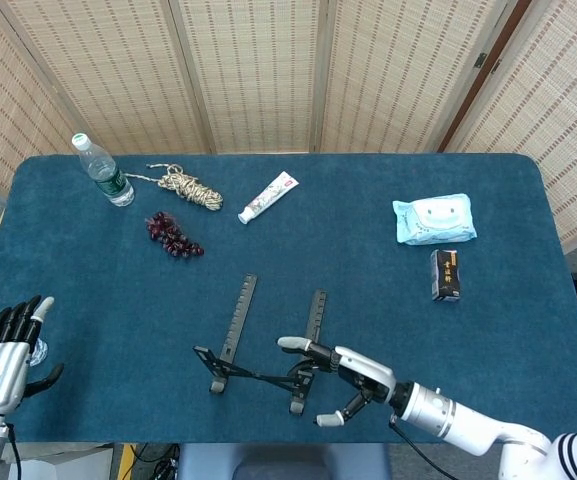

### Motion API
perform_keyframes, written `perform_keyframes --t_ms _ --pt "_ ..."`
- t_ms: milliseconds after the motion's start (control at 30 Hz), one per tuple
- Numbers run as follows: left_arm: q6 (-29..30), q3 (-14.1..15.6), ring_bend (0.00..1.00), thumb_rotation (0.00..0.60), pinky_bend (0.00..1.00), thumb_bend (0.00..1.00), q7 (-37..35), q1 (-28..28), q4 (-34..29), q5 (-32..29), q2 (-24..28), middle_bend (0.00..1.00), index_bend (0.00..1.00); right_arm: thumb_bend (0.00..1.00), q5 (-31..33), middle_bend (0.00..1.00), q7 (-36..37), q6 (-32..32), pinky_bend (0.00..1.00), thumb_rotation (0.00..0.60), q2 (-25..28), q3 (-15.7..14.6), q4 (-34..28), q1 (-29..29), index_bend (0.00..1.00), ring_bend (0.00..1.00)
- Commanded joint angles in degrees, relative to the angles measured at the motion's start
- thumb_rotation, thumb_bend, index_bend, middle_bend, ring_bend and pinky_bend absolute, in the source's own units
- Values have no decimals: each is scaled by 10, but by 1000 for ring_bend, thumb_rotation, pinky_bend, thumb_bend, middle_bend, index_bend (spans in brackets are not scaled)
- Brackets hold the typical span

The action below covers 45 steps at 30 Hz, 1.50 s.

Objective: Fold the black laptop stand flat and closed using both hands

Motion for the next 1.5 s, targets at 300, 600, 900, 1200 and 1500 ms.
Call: perform_keyframes --t_ms 300,600,900,1200,1500 --pt "1 1 30 600 0 227 -4 2 5 1 -2 38 0 97 -5 40 -26 7 200 600 9 -23 -24 4 0 0" --pt "0 0 30 600 0 228 -5 2 7 1 -4 38 0 97 -3 40 -33 13 200 600 15 -35 -35 7 0 0" --pt "0 0 30 600 0 227 -6 1 9 3 -5 38 0 97 17 40 -72 19 200 600 18 -31 -34 -1 0 0" --pt "-1 2 30 600 0 228 -6 2 8 5 -5 38 0 96 44 39 -84 2 183 600 -9 -34 -10 -12 0 0" --pt "-4 3 30 600 0 228 -2 1 4 6 -5 37 0 32 57 34 -68 -6 140 600 -42 -39 17 -25 0 0"
